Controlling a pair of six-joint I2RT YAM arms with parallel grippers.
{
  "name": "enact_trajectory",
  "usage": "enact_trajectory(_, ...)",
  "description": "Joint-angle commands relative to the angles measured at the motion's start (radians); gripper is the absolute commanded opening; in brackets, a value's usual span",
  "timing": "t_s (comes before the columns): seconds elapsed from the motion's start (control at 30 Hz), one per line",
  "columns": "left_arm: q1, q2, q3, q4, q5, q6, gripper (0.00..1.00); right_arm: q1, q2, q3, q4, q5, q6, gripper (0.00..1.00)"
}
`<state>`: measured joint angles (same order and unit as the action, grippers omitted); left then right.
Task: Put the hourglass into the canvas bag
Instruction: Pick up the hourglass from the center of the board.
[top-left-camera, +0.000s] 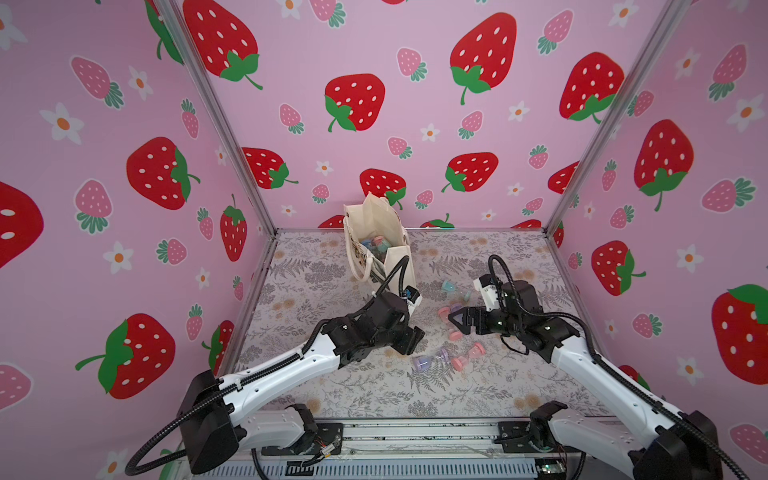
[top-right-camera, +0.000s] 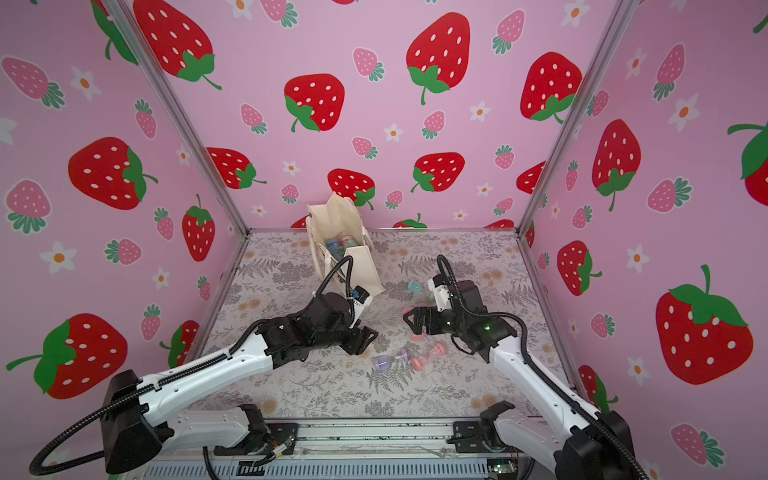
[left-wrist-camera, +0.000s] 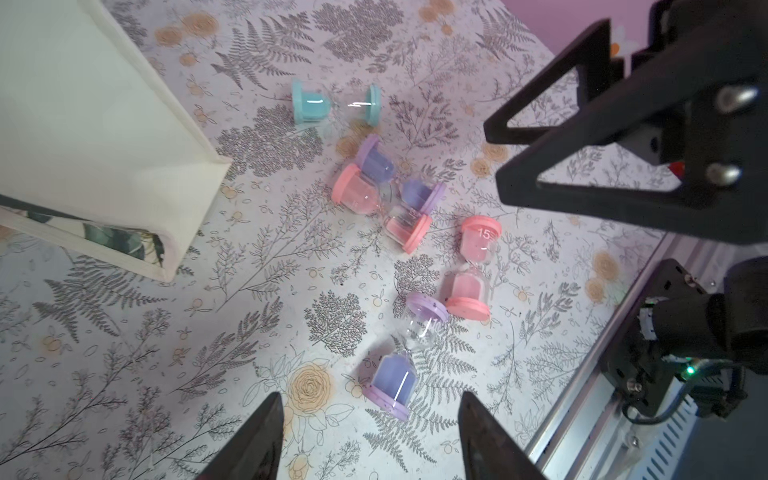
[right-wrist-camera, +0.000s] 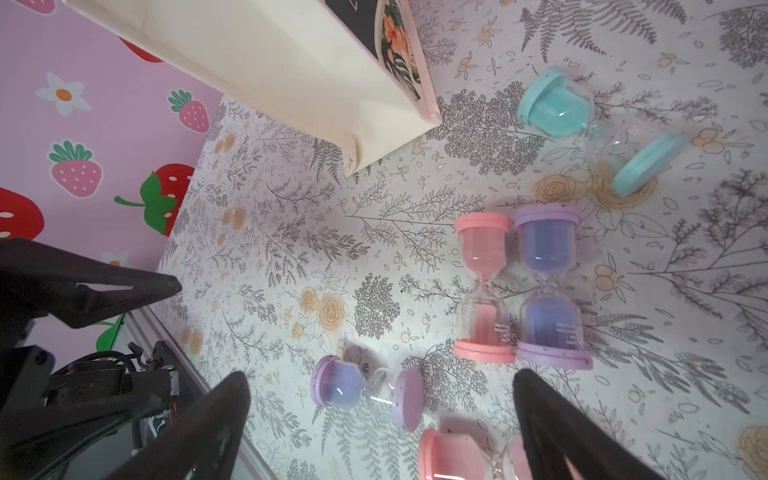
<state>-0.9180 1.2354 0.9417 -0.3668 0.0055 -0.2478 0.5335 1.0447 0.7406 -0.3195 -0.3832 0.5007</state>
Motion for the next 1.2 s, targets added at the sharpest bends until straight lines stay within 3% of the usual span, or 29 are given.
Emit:
enact_trajectory(0.0,-0.030,0.016,-0.052,0.081,0.035,0.013,0.68,-0.006,-0.030,-0.023,-0.041,-0.011,-0.002,0.99)
enact_trajectory(0.47,-0.137,0.221,-0.136,0.221,-0.002,0.044,0.69,-0.006,-0.086,-0.105,-0.066,-0.019,0.004,0.99)
enact_trajectory(0.67,-0.143,0.290,-0.118,0.218,-0.081,0.044,0.70,-0.006,-0.095,-0.113,-0.061,-0.015,0.002,0.99)
enact_trajectory(1.17,-0.147,0.401,-0.103,0.249,-0.098,0.048,0.63,-0.006,-0.092,-0.117,-0.051,-0.001,-0.002,0.99)
